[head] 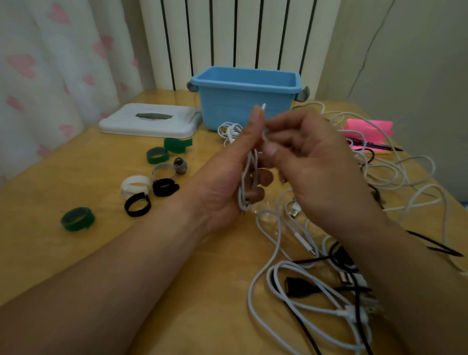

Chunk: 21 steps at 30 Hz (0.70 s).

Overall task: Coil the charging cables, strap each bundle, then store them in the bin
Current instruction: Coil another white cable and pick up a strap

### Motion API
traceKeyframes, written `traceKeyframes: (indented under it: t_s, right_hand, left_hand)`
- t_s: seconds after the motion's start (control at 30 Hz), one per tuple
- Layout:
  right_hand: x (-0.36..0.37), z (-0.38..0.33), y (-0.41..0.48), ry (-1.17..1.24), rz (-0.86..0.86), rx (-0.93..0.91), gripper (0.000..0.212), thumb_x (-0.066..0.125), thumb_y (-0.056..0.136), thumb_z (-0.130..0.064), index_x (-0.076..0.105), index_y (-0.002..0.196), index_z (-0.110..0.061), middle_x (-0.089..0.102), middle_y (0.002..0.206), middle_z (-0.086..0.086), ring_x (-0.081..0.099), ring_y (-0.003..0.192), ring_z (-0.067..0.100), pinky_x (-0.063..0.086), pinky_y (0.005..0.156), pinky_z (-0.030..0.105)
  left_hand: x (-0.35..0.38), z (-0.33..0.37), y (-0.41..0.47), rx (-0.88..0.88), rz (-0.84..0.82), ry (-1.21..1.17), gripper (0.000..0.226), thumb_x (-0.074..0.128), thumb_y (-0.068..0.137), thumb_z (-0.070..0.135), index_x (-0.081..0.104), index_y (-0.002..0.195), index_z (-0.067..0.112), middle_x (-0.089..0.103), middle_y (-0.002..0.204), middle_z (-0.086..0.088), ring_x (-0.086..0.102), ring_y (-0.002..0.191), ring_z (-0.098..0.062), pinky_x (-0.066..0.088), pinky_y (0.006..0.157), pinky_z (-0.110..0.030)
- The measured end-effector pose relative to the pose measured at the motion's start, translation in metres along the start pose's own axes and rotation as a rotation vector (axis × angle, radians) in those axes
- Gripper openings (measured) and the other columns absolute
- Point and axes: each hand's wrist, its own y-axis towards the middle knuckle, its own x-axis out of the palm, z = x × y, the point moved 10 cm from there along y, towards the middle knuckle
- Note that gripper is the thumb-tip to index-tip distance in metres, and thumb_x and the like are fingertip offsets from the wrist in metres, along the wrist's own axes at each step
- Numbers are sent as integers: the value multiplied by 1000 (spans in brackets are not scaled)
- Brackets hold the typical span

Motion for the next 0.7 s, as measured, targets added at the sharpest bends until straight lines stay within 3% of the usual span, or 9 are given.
traceKeyframes:
  t_s: [0.07, 0.1, 0.17, 0.23, 0.33, 0.43, 0.5, 0.57, 0.7]
  right_hand:
    - [14, 8, -3, -65, -82, 31, 18, 68, 99, -3, 62, 109, -18, 75, 80, -5, 68, 69, 4, 49, 61, 16]
    - [16, 10, -4, -116, -82, 28, 18, 69, 99, -5, 64, 108, -20, 75, 80, -6, 69, 70, 4, 49, 62, 17]
    - [13, 12, -3, -190, -38, 7, 17, 73, 97, -9, 70, 106, -23, 75, 84, -7, 71, 76, 6, 50, 65, 20]
    - [12, 16, -3, -238, -19, 5, 15, 77, 94, -13, 73, 104, -24, 74, 88, -6, 69, 77, 8, 54, 68, 27]
    - [10, 21, -4, -425, -25, 27, 15, 80, 92, -24, 68, 101, -28, 68, 85, -11, 63, 75, 4, 53, 72, 28]
    - [6, 18, -4, -700, -126, 27, 18, 76, 94, -32, 64, 107, -35, 64, 86, -15, 59, 78, 0, 49, 72, 30]
    - [-1, 15, -4, -919, -200, 38, 18, 71, 93, -35, 62, 109, -40, 66, 88, -16, 61, 82, 5, 48, 72, 32]
    - [-10, 8, -3, -1118, -215, 22, 19, 68, 91, -31, 65, 108, -39, 70, 89, -13, 66, 87, 15, 48, 77, 35]
    - [-53, -25, 5, -1165, 113, -128, 11, 69, 91, -31, 74, 101, -30, 74, 87, -8, 69, 90, 24, 51, 83, 42]
  left_hand:
    - [2, 2, -1, 16, 0, -71, 53, 58, 103, 60, 73, 123, 13, 72, 110, -16, 68, 100, -36, 49, 88, -40]
    - [1, 3, -1, 23, 16, -102, 55, 59, 104, 55, 68, 134, 9, 71, 125, -22, 67, 118, -41, 47, 102, -48]
    - [-3, 7, -1, 54, 56, -138, 46, 57, 109, 41, 64, 135, 3, 71, 129, -27, 69, 125, -39, 52, 110, -49]
    - [-11, 13, -1, 83, 112, -218, 31, 54, 112, 29, 65, 117, 0, 77, 105, -19, 78, 101, -31, 64, 90, -43]
    - [-33, 25, 3, 143, 170, -381, 17, 52, 113, 25, 54, 118, 8, 68, 80, -7, 73, 75, -22, 64, 73, -40]
    - [-66, 46, 1, 224, 273, -409, 11, 54, 113, 27, 54, 115, 16, 50, 67, 2, 46, 51, -9, 44, 46, -22]
    - [-80, 62, -6, 285, 337, -174, 16, 53, 113, 29, 56, 122, 16, 47, 66, 2, 35, 48, -9, 32, 41, -22]
    - [-79, 74, -11, 331, 358, 206, 19, 54, 113, 29, 59, 124, 15, 52, 69, -3, 37, 48, -12, 31, 42, -26]
    - [-53, 66, -12, 291, 269, 741, 7, 59, 111, 35, 63, 109, 30, 72, 85, -5, 52, 57, -15, 44, 51, -28]
